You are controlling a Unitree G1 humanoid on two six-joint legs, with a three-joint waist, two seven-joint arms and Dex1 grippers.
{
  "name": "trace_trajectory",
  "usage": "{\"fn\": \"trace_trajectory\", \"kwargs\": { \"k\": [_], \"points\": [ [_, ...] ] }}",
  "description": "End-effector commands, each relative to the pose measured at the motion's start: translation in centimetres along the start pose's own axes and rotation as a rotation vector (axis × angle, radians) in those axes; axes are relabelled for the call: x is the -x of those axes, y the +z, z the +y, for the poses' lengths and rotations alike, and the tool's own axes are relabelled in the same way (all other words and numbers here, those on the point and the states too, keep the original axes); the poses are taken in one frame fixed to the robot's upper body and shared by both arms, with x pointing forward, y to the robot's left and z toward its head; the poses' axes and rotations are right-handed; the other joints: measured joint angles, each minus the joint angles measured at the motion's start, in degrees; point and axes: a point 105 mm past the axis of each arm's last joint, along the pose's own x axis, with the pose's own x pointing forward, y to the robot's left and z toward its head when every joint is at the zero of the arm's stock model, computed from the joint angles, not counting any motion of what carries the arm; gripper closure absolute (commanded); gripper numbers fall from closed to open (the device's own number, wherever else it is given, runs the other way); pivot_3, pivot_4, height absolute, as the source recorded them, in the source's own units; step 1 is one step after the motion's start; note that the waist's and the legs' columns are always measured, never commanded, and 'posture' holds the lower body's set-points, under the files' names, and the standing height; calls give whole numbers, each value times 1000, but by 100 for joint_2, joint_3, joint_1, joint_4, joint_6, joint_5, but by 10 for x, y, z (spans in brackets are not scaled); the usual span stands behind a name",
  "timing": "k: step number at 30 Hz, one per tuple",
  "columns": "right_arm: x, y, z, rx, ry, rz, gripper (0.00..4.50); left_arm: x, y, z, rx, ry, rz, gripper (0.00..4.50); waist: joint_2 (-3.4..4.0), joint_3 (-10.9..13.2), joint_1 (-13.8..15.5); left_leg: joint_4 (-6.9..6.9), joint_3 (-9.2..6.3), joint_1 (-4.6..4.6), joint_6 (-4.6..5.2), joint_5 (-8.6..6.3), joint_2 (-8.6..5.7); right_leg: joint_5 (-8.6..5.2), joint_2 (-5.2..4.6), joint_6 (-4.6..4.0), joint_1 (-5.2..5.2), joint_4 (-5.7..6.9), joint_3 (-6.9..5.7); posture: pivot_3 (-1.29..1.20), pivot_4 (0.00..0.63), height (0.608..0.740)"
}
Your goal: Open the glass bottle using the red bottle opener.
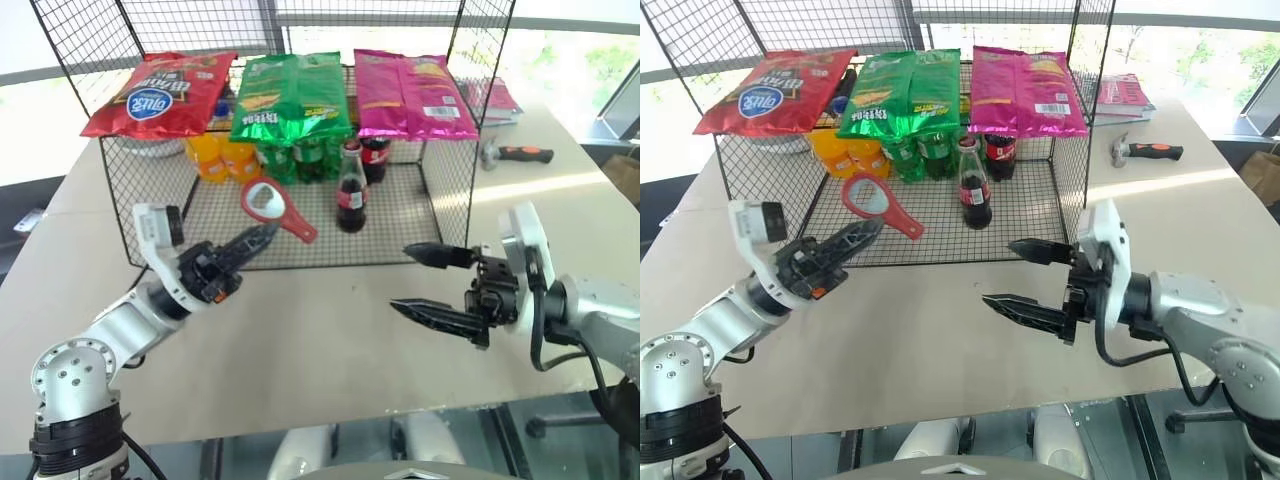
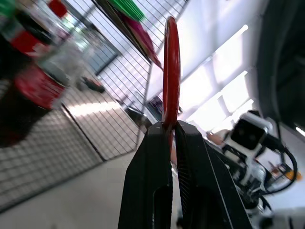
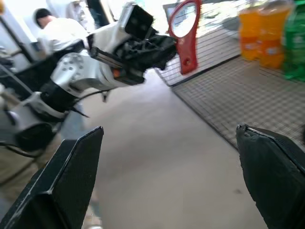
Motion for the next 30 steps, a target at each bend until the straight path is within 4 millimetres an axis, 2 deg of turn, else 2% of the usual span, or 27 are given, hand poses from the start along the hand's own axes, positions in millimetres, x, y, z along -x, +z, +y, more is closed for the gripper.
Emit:
{"fn": "trace_trajectory", "kwargs": {
  "k": [1,8,11,14,16,30],
  "points": [
    [-16,3,-1,-61,73,10,0,-16,-10,-20,-6,-145,103,4451,1,0,-6,0,3,0,0,0,0,0,0,0,-1,0,2,0,150,740],
    [-36,16,-14,-160,161,36,0,-31,-24,-33,-18,-286,249,4451,1,1,-25,-1,2,-12,1,0,-1,0,1,0,-11,-9,0,0,150,740],
    [-41,21,-10,-181,222,65,0,-33,-26,-34,-48,-312,297,4451,2,1,-28,0,0,-34,1,1,-1,0,1,0,-35,-10,-3,0,150,740],
    [-43,22,-3,-181,279,119,878,-36,-26,-31,-97,-327,323,4500,2,1,-32,-3,0,-40,1,1,-1,0,0,0,-40,-15,-5,0,150,740],
    [-43,21,-2,-180,291,140,1737,-36,-25,-29,-119,-334,330,4500,3,1,-38,-4,-1,-44,1,1,-1,0,0,0,-40,-20,-9,0,150,740],
    [-40,16,-4,-229,282,157,1737,-38,-22,-24,-215,-328,319,4500,2,1,-45,-7,-2,-44,1,1,0,0,-1,0,-41,-21,-7,0,150,740]
  ]
}}
